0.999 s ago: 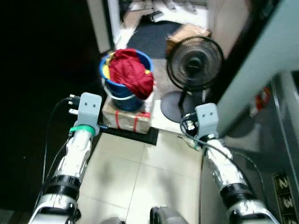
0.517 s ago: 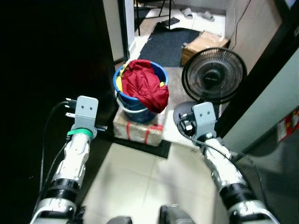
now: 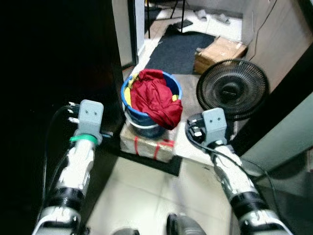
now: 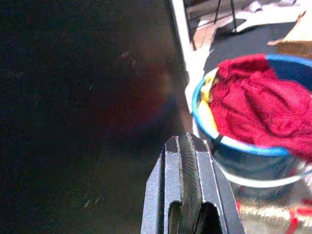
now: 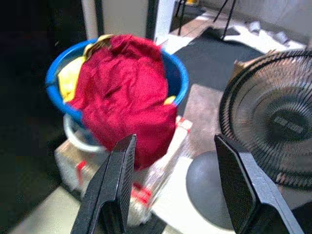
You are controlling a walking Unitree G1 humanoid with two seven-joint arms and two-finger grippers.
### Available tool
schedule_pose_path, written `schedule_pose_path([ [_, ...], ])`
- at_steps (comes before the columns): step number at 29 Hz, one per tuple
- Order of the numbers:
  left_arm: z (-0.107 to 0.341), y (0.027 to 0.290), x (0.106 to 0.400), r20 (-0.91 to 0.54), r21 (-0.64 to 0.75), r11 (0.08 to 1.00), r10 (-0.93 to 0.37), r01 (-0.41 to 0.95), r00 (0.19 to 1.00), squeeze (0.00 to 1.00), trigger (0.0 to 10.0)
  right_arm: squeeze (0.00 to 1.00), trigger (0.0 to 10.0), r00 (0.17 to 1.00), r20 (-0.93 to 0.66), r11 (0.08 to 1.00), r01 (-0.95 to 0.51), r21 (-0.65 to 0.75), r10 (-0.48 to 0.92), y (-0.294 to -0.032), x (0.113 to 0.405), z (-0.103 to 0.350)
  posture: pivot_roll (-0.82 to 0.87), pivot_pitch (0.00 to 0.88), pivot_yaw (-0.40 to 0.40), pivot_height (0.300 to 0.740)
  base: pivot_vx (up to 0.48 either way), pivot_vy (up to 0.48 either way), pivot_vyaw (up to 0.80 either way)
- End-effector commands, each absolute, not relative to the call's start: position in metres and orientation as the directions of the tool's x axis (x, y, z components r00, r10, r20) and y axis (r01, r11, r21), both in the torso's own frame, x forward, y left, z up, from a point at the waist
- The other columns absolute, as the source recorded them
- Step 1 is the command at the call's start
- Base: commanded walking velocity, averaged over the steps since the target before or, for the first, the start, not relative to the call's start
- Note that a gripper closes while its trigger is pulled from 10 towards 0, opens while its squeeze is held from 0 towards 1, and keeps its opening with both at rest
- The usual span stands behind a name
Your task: Clothes washing
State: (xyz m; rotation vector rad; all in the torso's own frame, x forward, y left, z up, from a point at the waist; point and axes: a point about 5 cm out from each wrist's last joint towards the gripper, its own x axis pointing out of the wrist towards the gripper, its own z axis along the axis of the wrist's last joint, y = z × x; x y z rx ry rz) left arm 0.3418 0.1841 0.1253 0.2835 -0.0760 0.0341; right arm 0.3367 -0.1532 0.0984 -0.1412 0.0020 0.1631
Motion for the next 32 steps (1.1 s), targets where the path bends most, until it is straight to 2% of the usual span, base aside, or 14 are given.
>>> schedule_pose_path([
  [1,0.1177,0.1913,0.3382,0.051,0.294,0.954,0.041,-0.055,0.998,0.0,10.0,0.0,10.0,0.986,-0.036,0.98,-0.163,-0.112,0.16,-0.1509,0.3343,0.0923,-0.06,0.079,0.036,0.74,0.428,0.0,-0.8],
  [8,0.1175,0.1912,0.3381,0.051,0.294,0.954,0.041,-0.054,0.998,0.0,10.0,0.0,10.0,0.987,-0.037,0.981,-0.16,-0.108,0.157,-0.1514,0.3344,0.0921,-0.06,0.079,0.036,0.74,0.428,0.0,-0.8],
  [23,0.1173,0.191,0.3378,0.051,0.296,0.954,0.041,-0.055,0.998,0.0,10.0,0.0,10.0,0.986,-0.032,0.974,-0.165,-0.156,0.162,-0.1509,0.3342,0.093,-0.06,0.085,0.036,0.74,0.426,0.0,0.0],
  [27,0.117,0.1909,0.3378,0.051,0.295,0.954,0.041,-0.055,0.998,0.0,10.0,0.0,10.0,0.987,-0.036,0.973,-0.16,-0.168,0.156,-0.1509,0.3343,0.0926,-0.06,0.085,0.036,0.74,0.428,0.0,0.79],
  [32,0.1165,0.1906,0.3376,0.049,0.29,0.956,0.041,-0.053,0.998,0.0,10.0,0.0,10.0,0.988,-0.034,0.98,-0.152,-0.132,0.149,-0.1519,0.3344,0.0926,-0.06,0.086,0.036,0.74,0.412,0.0,0.0],
])
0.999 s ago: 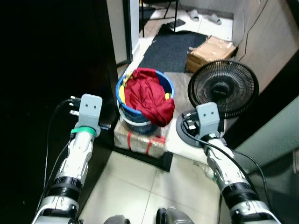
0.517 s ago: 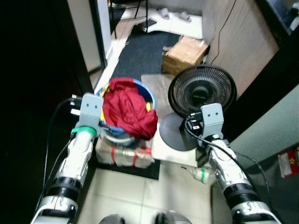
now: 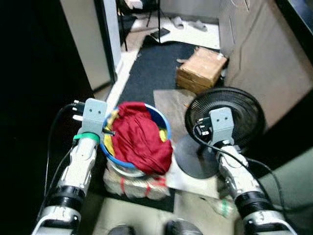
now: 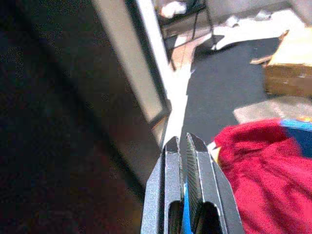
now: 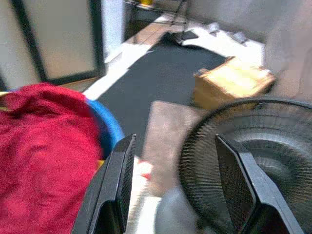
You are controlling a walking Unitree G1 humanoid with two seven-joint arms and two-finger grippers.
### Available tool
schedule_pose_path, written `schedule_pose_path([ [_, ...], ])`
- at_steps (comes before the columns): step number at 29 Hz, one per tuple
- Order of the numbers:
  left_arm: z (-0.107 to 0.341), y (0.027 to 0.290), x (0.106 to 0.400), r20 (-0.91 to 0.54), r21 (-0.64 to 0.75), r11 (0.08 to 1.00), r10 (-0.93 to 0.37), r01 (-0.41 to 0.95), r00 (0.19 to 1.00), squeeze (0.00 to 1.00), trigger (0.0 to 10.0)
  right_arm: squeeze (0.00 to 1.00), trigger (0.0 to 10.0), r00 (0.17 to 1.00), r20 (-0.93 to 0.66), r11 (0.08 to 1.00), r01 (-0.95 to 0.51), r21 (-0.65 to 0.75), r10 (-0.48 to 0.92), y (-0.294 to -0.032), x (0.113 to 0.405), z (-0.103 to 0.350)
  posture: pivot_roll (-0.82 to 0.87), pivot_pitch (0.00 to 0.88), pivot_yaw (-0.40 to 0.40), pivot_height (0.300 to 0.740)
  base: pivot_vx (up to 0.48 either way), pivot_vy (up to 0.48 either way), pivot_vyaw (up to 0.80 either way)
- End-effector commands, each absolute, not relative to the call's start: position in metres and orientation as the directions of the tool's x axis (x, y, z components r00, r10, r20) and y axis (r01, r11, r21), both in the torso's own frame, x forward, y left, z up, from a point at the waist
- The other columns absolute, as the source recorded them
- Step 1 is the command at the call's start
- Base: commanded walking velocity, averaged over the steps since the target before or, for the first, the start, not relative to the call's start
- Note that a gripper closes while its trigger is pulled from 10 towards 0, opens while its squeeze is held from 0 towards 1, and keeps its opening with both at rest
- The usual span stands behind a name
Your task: Clothes washing
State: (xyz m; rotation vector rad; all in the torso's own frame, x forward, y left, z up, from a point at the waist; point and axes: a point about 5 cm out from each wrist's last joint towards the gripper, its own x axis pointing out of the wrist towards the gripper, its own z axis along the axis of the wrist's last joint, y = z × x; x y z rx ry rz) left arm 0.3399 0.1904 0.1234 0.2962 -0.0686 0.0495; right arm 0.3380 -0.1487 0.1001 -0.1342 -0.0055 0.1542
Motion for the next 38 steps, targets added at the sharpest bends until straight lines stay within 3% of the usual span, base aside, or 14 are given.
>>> schedule_pose_path([
  [1,0.1163,0.1906,0.3376,0.048,0.286,0.957,0.041,-0.053,0.998,0.0,10.0,0.0,10.0,0.988,-0.034,0.979,-0.152,-0.133,0.149,-0.152,0.3344,0.0927,-0.06,0.086,0.036,0.74,0.349,0.0,0.0],
  [38,0.1098,0.1926,0.3368,0.019,0.299,0.952,0.057,-0.061,0.998,0.0,10.0,0.0,10.0,0.988,-0.024,0.98,-0.153,-0.125,0.151,-0.1521,0.3357,0.0943,-0.06,0.068,0.033,0.73,0.009,0.0,0.0],
])
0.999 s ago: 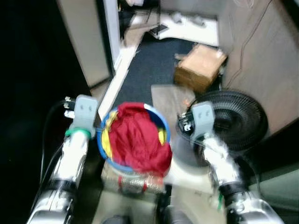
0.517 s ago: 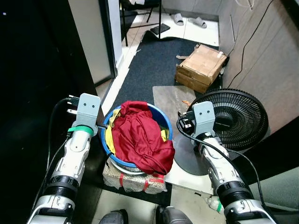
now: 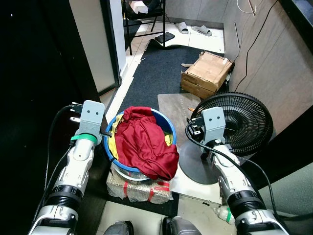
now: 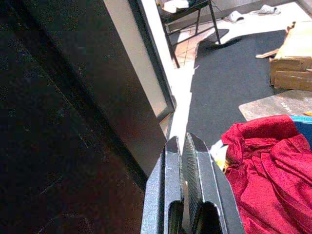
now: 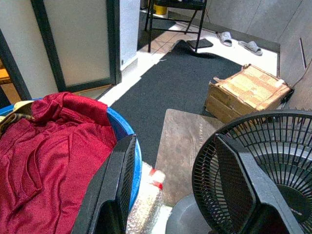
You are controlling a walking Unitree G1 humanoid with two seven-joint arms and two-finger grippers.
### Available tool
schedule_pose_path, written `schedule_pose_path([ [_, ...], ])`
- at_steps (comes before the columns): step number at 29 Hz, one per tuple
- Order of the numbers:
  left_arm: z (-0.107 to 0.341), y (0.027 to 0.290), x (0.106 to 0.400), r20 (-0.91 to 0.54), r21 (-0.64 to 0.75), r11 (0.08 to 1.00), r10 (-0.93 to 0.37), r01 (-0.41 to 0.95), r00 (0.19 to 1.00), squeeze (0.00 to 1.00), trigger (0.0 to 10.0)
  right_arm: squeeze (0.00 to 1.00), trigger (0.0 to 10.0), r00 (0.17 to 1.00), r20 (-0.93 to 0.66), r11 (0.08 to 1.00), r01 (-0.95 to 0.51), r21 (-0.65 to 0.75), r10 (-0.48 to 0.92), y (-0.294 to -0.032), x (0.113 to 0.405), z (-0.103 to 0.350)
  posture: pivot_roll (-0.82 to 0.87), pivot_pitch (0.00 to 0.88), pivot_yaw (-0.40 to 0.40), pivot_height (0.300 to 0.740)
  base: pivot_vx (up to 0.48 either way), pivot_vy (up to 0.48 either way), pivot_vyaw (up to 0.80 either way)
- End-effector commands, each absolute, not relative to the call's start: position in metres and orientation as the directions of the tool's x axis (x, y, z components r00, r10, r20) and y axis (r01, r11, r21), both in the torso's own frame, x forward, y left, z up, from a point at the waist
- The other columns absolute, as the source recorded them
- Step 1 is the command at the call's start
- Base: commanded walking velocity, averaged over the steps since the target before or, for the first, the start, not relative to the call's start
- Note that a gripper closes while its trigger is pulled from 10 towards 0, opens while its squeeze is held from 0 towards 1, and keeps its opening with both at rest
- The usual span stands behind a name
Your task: Clothes washing
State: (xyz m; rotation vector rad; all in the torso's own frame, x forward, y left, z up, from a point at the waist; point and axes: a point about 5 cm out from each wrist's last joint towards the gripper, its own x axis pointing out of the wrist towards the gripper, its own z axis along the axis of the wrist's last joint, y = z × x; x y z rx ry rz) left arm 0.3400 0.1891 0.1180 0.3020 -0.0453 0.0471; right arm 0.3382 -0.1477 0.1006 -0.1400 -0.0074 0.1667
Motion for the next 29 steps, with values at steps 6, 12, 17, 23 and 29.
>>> schedule_pose_path([
  [6,0.1091,0.1944,0.3372,0.017,0.298,0.952,0.068,-0.07,0.998,0.0,10.0,0.0,10.0,0.989,-0.021,0.98,-0.151,-0.128,0.149,-0.1525,0.3364,0.0957,-0.06,0.069,0.031,0.7,0.0,0.0,0.0],
  [12,0.1092,0.1955,0.337,0.016,0.3,0.951,0.073,-0.075,0.997,0.0,10.0,0.0,10.0,0.988,-0.023,0.98,-0.152,-0.126,0.15,-0.1522,0.336,0.0952,-0.06,0.078,0.032,0.68,0.0,0.0,0.0],
  [17,0.1092,0.1963,0.3369,0.016,0.301,0.951,0.075,-0.077,0.997,0.0,10.0,0.0,10.0,0.989,-0.026,0.981,-0.151,-0.124,0.149,-0.1522,0.3356,0.0945,-0.06,0.081,0.033,0.66,0.0,0.0,0.0],
  [23,0.1088,0.1966,0.3367,0.014,0.302,0.95,0.076,-0.077,0.997,0.0,10.0,0.0,10.0,0.989,-0.029,0.981,-0.15,-0.122,0.148,-0.1523,0.3352,0.0938,-0.06,0.083,0.034,0.635,0.0,0.0,0.0],
  [29,0.1088,0.1967,0.3366,0.015,0.302,0.95,0.077,-0.078,0.997,0.0,10.0,0.0,10.0,0.989,-0.03,0.981,-0.15,-0.121,0.148,-0.1523,0.3349,0.0935,-0.06,0.083,0.034,0.61,0.0,0.0,0.0],
])
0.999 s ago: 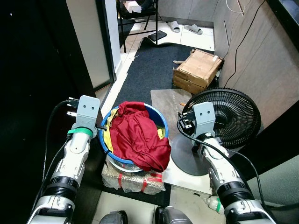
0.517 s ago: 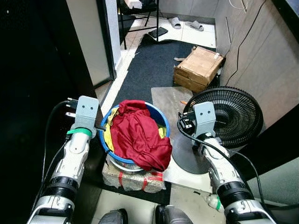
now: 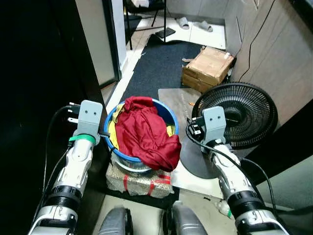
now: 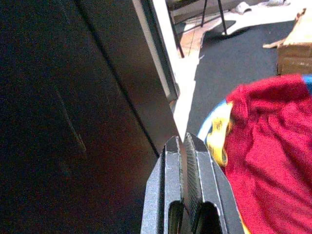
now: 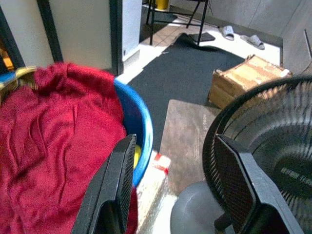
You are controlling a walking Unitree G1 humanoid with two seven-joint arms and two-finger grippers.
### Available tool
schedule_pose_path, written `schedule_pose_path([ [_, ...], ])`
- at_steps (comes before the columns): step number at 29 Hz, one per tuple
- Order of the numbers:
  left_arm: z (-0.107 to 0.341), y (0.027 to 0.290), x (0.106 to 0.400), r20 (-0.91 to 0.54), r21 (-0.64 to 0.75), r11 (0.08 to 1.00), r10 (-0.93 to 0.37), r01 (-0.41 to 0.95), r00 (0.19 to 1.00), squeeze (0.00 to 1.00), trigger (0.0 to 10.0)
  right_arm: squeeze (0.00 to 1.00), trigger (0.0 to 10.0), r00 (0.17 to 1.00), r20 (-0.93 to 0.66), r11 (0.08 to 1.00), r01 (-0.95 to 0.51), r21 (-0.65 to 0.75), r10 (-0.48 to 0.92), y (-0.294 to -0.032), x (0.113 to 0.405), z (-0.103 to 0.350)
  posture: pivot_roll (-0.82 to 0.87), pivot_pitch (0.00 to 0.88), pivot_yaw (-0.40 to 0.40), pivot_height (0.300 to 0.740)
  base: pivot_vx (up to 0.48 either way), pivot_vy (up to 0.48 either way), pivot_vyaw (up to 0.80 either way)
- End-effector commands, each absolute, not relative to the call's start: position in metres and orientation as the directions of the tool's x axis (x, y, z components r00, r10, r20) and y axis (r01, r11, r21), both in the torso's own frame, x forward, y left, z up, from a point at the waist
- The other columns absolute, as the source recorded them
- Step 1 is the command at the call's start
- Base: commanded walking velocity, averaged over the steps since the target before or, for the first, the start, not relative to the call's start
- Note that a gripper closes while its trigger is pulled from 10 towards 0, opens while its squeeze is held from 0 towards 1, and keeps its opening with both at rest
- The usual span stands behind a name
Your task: Clothes washing
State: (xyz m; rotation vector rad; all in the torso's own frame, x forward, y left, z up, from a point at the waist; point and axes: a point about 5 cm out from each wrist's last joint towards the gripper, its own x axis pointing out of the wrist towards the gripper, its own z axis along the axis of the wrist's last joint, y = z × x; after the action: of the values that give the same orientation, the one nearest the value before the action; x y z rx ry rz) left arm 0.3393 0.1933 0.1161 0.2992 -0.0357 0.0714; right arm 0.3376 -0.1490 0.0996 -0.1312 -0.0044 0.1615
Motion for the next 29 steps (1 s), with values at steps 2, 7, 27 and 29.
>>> schedule_pose_path([
  [2,0.109,0.197,0.337,0.015,0.301,0.95,0.078,-0.079,0.997,0.0,10.0,0.0,10.0,0.989,-0.03,0.981,-0.15,-0.121,0.148,-0.152,0.335,0.093,-0.06,0.083,0.034,0.6,0.0,0.0,0.0],
  [7,0.109,0.197,0.337,0.015,0.299,0.951,0.081,-0.081,0.997,0.0,10.0,0.0,10.0,0.988,-0.031,0.981,-0.151,-0.121,0.148,-0.152,0.334,0.093,-0.06,0.088,0.034,0.57,0.0,0.0,0.0],
  [27,0.145,0.206,0.352,0.046,0.163,0.977,0.133,-0.139,0.99,0.0,10.0,0.0,10.0,0.989,-0.028,0.982,-0.149,-0.118,0.147,-0.153,0.335,0.094,-0.05,0.093,0.035,0.515,0.0,0.0,0.0],
  [29,0.148,0.205,0.353,0.047,0.158,0.977,0.135,-0.141,0.99,0.0,10.0,0.0,10.0,0.989,-0.027,0.982,-0.149,-0.118,0.146,-0.153,0.335,0.094,-0.05,0.093,0.036,0.51,0.0,0.0,0.0],
])
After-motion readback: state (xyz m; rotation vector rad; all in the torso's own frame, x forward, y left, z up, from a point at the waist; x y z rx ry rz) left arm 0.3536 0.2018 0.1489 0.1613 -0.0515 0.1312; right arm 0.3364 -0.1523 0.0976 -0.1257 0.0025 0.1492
